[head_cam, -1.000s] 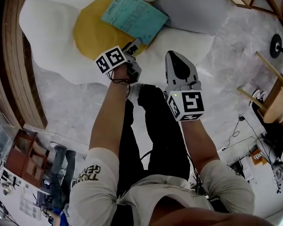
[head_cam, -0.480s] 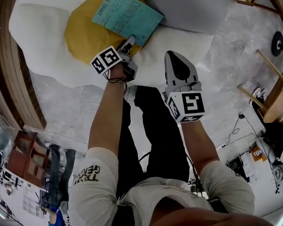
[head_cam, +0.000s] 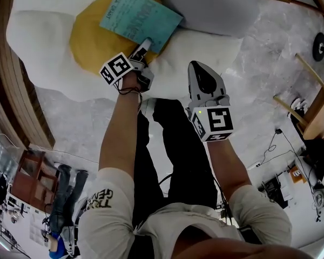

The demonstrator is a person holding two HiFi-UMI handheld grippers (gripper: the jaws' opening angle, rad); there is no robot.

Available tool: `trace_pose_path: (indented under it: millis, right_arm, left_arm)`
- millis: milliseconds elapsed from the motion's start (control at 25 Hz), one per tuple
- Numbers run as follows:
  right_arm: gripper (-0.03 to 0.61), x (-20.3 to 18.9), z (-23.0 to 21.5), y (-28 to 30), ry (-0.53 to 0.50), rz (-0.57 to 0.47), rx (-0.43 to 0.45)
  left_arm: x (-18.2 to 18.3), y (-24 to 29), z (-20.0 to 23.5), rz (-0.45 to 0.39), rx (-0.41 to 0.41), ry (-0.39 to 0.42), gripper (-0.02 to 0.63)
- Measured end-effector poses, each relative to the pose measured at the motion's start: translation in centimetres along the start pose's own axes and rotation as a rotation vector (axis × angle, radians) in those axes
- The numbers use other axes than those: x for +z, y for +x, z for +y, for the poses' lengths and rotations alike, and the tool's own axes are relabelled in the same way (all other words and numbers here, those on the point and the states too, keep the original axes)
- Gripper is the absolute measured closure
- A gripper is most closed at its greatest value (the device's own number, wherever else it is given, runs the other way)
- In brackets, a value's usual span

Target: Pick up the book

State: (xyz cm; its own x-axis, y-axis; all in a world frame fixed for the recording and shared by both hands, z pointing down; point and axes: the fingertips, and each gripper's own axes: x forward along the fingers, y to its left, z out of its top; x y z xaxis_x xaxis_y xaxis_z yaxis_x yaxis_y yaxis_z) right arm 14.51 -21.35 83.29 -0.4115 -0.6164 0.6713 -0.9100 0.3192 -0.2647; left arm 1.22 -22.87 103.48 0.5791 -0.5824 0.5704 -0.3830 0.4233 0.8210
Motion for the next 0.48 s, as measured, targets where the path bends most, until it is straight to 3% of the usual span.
trace_pose_path:
  millis: [280,400,480]
  right_arm:
    - [0.552,-1.4,-0.2,-0.1,-0.004,0.029,0.006]
    - [0.552,-1.4,-0.2,-0.2,-0.011,0.030,0.003]
    - [0.552,-1.0,-0.3,-0.2,-0.015,0.024,-0.001]
  left_arm:
    - [0.8,0.5,0.2,0.026,-0.050,-0.032,0.348]
    - [0.6,0.2,1.0,0.032,-0.019,-0.031,0.450]
    - [0.5,-0.1,1.1,0.031,-0.010,-0.027,0.468]
